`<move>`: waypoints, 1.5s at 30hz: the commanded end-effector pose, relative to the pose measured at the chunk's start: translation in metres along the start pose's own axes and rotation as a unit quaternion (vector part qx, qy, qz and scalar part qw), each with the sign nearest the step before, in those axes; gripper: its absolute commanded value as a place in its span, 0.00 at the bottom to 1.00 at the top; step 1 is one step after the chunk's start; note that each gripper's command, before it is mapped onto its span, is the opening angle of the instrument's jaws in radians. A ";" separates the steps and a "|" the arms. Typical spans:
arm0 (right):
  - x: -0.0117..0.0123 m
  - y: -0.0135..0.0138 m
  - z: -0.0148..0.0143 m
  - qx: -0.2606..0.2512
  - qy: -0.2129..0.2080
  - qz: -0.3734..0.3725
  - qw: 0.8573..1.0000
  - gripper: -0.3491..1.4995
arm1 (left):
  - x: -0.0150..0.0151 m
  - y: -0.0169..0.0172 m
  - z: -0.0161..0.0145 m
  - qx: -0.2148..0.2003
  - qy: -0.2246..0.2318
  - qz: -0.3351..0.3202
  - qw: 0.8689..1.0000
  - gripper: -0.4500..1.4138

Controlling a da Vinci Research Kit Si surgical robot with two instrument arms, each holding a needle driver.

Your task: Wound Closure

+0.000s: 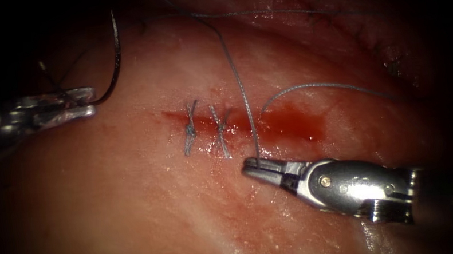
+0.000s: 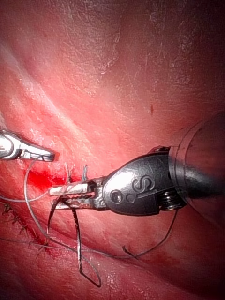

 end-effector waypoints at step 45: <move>0.0047 -0.0033 -0.0077 -0.062 0.003 -0.073 0.995 0.93 | -0.0007 0.0014 0.0010 -0.025 -0.006 -0.006 1.000 0.00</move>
